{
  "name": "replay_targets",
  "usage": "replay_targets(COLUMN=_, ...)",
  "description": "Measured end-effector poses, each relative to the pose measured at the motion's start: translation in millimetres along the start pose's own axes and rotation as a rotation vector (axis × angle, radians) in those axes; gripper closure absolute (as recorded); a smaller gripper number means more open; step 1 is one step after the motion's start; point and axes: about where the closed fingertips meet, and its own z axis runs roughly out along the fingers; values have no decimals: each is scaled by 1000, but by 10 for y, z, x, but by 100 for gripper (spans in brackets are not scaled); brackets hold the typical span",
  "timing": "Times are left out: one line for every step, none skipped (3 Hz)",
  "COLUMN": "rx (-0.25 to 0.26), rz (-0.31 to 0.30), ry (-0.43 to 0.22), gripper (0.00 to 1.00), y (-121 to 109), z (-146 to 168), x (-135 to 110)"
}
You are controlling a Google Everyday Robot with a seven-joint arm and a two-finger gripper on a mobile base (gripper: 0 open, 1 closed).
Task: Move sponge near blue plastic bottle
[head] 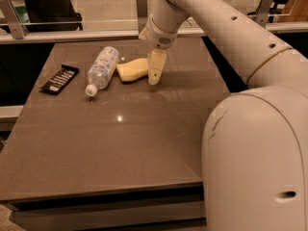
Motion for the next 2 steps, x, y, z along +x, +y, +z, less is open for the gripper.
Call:
replay_targets(rx=39, rz=27, ry=-25, gripper=0, y=77, z=-309, x=98)
replay_targets(rx=139, rz=98, ry=-40, gripper=0, y=515, z=-1221, x=467)
